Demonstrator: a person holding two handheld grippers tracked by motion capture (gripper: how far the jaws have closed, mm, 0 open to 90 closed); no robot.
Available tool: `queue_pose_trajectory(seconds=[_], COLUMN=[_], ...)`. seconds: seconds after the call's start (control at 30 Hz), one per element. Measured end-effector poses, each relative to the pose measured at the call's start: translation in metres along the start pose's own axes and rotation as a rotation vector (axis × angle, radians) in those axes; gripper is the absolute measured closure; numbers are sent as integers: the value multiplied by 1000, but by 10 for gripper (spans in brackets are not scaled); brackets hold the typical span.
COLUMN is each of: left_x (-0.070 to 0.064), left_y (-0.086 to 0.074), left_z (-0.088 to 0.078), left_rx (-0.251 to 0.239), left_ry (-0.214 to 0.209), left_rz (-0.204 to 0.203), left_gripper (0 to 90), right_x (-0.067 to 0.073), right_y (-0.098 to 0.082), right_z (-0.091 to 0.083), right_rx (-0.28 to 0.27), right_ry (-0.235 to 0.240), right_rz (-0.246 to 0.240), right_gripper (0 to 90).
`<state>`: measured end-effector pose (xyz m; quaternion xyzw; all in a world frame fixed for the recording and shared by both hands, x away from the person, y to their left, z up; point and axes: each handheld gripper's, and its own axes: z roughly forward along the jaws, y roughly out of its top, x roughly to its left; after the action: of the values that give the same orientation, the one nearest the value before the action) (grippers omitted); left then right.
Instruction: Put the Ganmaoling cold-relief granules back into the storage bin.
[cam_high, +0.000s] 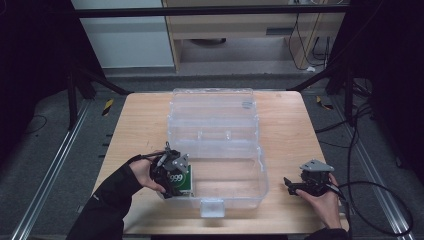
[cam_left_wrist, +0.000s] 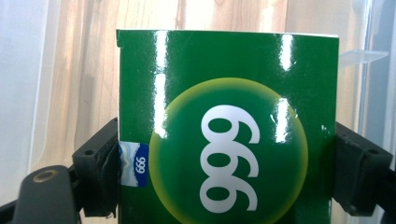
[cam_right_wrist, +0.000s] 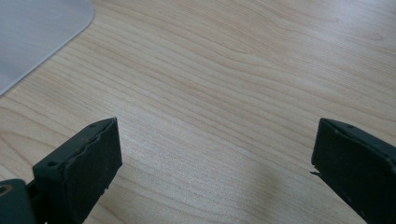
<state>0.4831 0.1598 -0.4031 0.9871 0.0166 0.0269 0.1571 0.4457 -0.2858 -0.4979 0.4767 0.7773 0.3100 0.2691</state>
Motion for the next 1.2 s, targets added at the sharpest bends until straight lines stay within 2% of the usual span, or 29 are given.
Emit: queue_pose_trajectory(seconds=[0.37, 0.5, 0.67, 0.73, 0.93, 1.2], left_x=[-1, 0, -3, -4, -7, -4], left_y=[-1, -3, -5, -6, -12, -38], left_z=[-1, -11, -26, -32, -48, -60], left_rx=[5, -56, -81, -107, -171, -258], left_ry=[6, 23, 57, 63, 109, 180], left_rz=[-1, -27, -29, -36, -91, -239], left_gripper=[129, 122, 125, 131, 183, 213], right_x=[0, 0, 0, -1, 0, -1], right_y=[0, 0, 0, 0, 0, 0], right_z=[0, 0, 0, -1, -1, -2], right_rx=[2, 0, -1, -2, -9, -11], right_ry=[0, -1, -2, -5, 1, 3], right_rz=[1, 0, 1, -2, 11, 23], right_gripper=[21, 20, 21, 20, 21, 25])
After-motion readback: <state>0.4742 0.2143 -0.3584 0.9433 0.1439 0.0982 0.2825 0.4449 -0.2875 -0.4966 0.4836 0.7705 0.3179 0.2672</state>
